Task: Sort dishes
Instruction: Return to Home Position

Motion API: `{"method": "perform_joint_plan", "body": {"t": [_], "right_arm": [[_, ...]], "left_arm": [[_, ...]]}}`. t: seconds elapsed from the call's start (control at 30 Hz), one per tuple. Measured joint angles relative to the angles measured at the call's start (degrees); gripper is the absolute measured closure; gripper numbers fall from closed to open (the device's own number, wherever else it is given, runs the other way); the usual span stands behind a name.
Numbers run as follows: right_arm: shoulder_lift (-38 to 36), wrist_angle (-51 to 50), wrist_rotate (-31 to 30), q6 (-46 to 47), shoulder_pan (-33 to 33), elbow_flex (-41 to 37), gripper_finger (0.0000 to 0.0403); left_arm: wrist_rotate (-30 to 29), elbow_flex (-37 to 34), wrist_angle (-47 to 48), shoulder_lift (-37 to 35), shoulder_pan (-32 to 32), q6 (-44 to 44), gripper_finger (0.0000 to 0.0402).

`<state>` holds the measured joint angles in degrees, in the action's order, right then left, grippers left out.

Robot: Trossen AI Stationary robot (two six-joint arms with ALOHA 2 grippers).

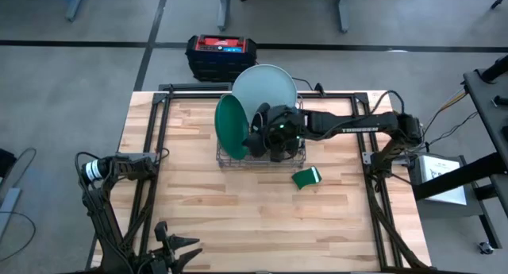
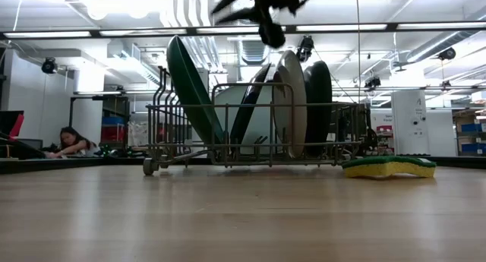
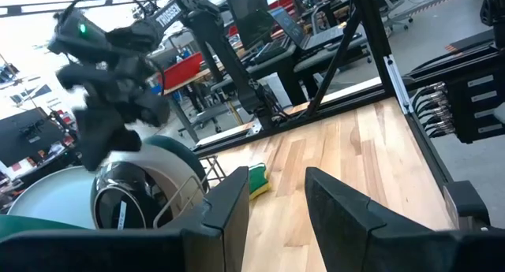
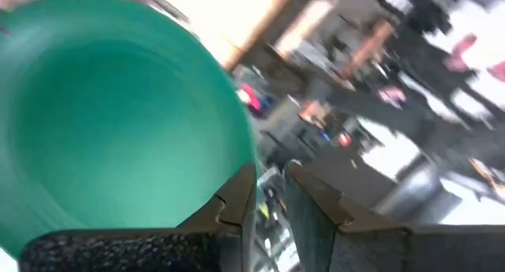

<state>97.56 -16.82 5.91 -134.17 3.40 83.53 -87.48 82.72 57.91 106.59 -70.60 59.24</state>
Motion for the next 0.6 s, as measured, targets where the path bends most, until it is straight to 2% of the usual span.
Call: {"method": "perform_joint_plan", "body": {"t": [0.23, 0.33, 0.43, 0.47, 0.6], "right_arm": [[-6.34, 2.28, -0.02, 11.16, -0.04, 0.00, 0.0357], [-9.57, 2.16, -0.02, 27.08, -0.40, 0.00, 0.0363], [-12.62, 2.41, -0.14, 51.40, -1.25, 0.00, 0.0371], [-13.50, 1.91, -0.07, 56.86, -1.63, 0.00, 0.0373], [-16.10, -3.94, 1.39, 70.15, -4.63, 0.00, 0.0384]], "left_arm": [[-0.77, -0.04, 1.12, 0.00, 1.02, -0.39, 0.0286], [-2.21, -0.07, 2.56, 0.00, 3.07, -0.25, 0.0286], [-0.98, -0.07, 5.40, -0.05, 6.27, -0.21, 0.0286], [-0.20, -0.07, 6.70, -0.17, 7.33, -0.22, 0.0286], [-0.50, -0.07, 11.44, -1.76, 10.60, -0.95, 0.0286]]}}
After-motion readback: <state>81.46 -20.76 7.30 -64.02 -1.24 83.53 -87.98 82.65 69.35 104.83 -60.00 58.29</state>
